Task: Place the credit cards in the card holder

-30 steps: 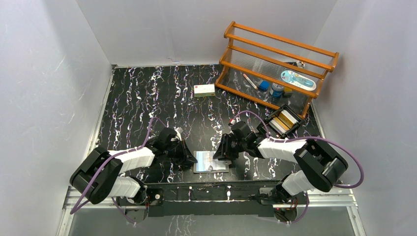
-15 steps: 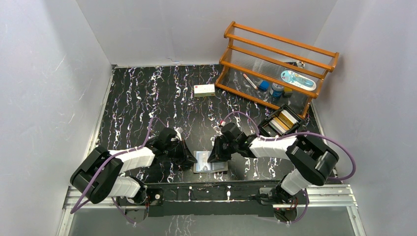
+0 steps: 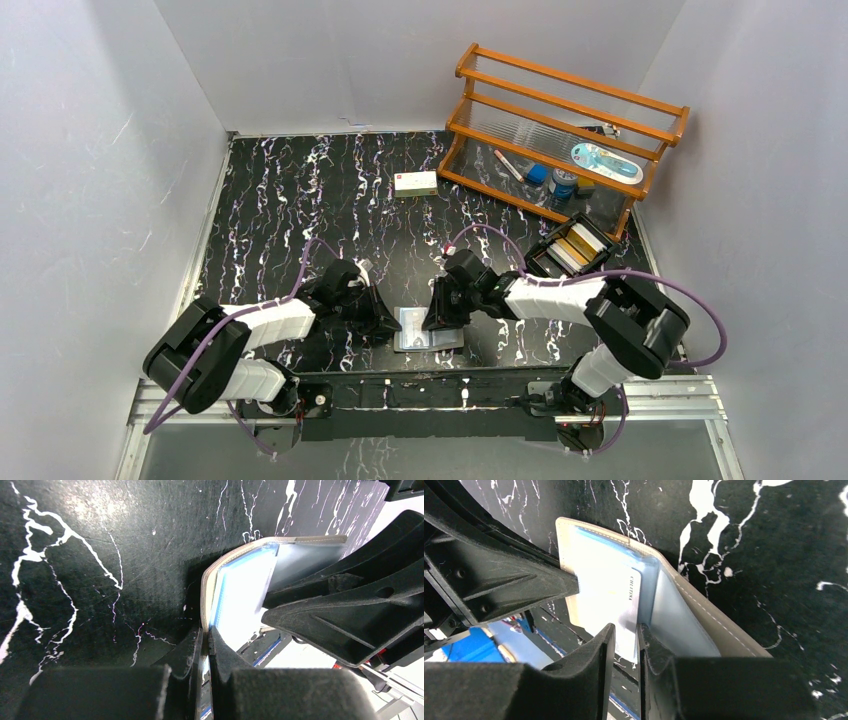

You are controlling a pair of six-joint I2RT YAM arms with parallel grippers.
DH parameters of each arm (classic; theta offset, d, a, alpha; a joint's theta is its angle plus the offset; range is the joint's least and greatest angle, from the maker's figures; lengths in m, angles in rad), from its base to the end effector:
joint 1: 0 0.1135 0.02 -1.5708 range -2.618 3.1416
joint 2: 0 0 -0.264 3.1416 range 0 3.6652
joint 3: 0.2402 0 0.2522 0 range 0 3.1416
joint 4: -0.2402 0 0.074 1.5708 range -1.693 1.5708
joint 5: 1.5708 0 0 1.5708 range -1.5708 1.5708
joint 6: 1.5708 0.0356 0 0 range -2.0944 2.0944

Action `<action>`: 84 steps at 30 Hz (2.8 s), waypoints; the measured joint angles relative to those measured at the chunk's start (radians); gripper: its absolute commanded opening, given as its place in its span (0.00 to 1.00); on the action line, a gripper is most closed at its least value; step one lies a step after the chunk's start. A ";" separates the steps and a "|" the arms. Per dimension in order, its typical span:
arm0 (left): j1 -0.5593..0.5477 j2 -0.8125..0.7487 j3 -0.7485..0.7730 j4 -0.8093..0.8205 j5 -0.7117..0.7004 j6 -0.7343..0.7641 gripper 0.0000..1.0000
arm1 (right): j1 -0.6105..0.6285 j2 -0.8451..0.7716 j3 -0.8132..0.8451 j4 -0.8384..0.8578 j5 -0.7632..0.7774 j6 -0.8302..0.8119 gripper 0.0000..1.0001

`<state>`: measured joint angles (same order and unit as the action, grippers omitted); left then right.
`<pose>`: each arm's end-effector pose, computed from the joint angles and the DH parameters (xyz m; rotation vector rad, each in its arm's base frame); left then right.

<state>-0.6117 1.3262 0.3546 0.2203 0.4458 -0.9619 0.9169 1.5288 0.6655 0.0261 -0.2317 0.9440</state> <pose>0.1724 -0.1397 0.1288 -0.2007 2.6028 -1.2148 0.1678 0.2323 0.1494 -0.0841 2.7011 1.0194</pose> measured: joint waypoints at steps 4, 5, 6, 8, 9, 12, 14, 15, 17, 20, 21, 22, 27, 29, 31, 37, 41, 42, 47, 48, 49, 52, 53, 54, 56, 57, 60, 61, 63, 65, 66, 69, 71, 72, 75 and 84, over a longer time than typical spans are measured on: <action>-0.001 -0.002 0.005 -0.013 -0.001 0.001 0.00 | -0.004 -0.033 0.000 -0.047 0.032 -0.038 0.24; -0.001 -0.003 0.006 -0.017 -0.001 0.002 0.00 | -0.007 -0.039 0.000 -0.054 0.039 -0.045 0.23; -0.001 -0.006 0.008 -0.022 -0.001 0.003 0.00 | -0.010 -0.045 0.000 -0.061 0.047 -0.053 0.21; -0.001 -0.014 0.008 -0.030 -0.001 0.005 0.01 | -0.015 -0.048 0.000 -0.066 0.058 -0.064 0.17; -0.001 -0.018 0.009 -0.035 -0.001 0.006 0.03 | -0.017 -0.048 0.000 -0.069 0.063 -0.072 0.16; -0.002 -0.027 0.012 -0.037 0.002 0.009 0.13 | -0.020 -0.044 0.000 -0.068 0.068 -0.088 0.14; -0.003 -0.030 0.012 -0.027 0.010 0.009 0.17 | -0.020 -0.031 -0.002 -0.058 0.068 -0.092 0.14; -0.004 -0.030 0.012 -0.016 0.018 0.006 0.18 | -0.020 -0.018 -0.003 -0.051 0.065 -0.093 0.13; -0.005 -0.029 0.011 0.014 0.034 -0.001 0.20 | -0.021 -0.003 -0.006 -0.033 0.054 -0.092 0.13; -0.006 -0.019 0.004 0.084 0.066 -0.018 0.21 | -0.023 -0.001 -0.010 -0.016 0.046 -0.092 0.12; -0.006 -0.015 0.000 0.098 0.071 -0.021 0.21 | -0.023 0.000 -0.014 -0.008 0.045 -0.092 0.12; -0.006 -0.010 -0.003 0.114 0.077 -0.026 0.21 | -0.024 0.000 -0.017 -0.001 0.042 -0.092 0.12; -0.006 0.008 -0.013 0.175 0.101 -0.044 0.11 | -0.025 0.000 -0.026 0.019 0.037 -0.090 0.12; -0.008 0.008 -0.015 0.192 0.110 -0.050 0.07 | -0.026 0.002 -0.028 0.027 0.033 -0.090 0.12; -0.010 0.008 -0.015 0.206 0.117 -0.055 0.03 | -0.026 0.004 -0.028 0.031 0.029 -0.090 0.14; -0.016 0.003 -0.014 0.225 0.128 -0.067 0.03 | -0.027 0.008 -0.028 0.045 0.016 -0.090 0.22; -0.025 -0.020 -0.009 0.215 0.126 -0.063 0.01 | -0.026 0.016 -0.024 0.054 0.006 -0.099 0.23; -0.028 -0.023 -0.006 0.212 0.124 -0.060 0.01 | -0.026 0.020 -0.019 0.054 0.002 -0.103 0.23; -0.052 -0.024 0.036 0.153 0.106 -0.032 0.00 | -0.026 0.034 -0.008 0.055 -0.011 -0.116 0.26; -0.059 -0.024 0.052 0.126 0.098 -0.023 0.00 | -0.026 0.034 -0.007 0.054 -0.012 -0.121 0.27; -0.066 -0.024 0.071 0.092 0.088 -0.013 0.00 | -0.026 0.034 -0.006 0.053 -0.013 -0.129 0.27; -0.083 -0.032 0.122 -0.007 0.055 0.021 0.00 | -0.026 0.034 0.002 0.043 -0.011 -0.148 0.27; -0.088 -0.039 0.138 -0.042 0.042 0.032 0.00 | -0.025 0.034 0.005 0.040 -0.009 -0.156 0.28; -0.093 -0.046 0.152 -0.073 0.031 0.042 0.00 | -0.024 0.034 0.011 0.034 -0.005 -0.164 0.28; -0.099 -0.053 0.173 -0.119 0.011 0.058 0.00 | -0.023 0.034 0.021 0.018 0.003 -0.178 0.29; -0.101 -0.053 0.185 -0.140 0.003 0.065 0.00 | -0.021 0.034 0.028 0.005 0.011 -0.186 0.30; -0.111 -0.047 0.217 -0.197 -0.022 0.081 0.00 | -0.018 0.034 0.047 -0.030 0.031 -0.202 0.33; -0.116 -0.040 0.233 -0.224 -0.032 0.087 0.00 | -0.017 0.034 0.053 -0.041 0.037 -0.211 0.33; -0.125 -0.023 0.269 -0.277 -0.053 0.097 0.00 | -0.016 0.029 0.061 -0.062 0.047 -0.223 0.34; -0.133 -0.010 0.309 -0.337 -0.075 0.107 0.00 | -0.019 0.016 0.068 -0.093 0.072 -0.243 0.34; -0.137 -0.006 0.330 -0.367 -0.086 0.113 0.00 | -0.024 0.005 0.068 -0.109 0.087 -0.250 0.34; -0.146 -0.004 0.382 -0.450 -0.108 0.125 0.00 | -0.037 -0.032 0.068 -0.159 0.124 -0.270 0.35; -0.150 0.007 0.420 -0.495 -0.118 0.134 0.00 | -0.042 -0.053 0.068 -0.180 0.137 -0.277 0.35; -0.151 0.021 0.442 -0.515 -0.121 0.141 0.00 | -0.045 -0.061 0.068 -0.185 0.141 -0.280 0.35; -0.156 0.079 0.491 -0.552 -0.127 0.159 0.00 | -0.045 -0.063 0.062 -0.177 0.144 -0.281 0.33; -0.184 0.137 0.515 -0.554 -0.112 0.163 0.00 | -0.048 -0.021 0.010 -0.043 0.097 -0.238 0.27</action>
<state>-0.7956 1.4631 0.8696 -0.3340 0.3336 -0.7994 0.8684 1.5078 0.6754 -0.0170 -0.1352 0.7055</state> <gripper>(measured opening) 0.060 0.279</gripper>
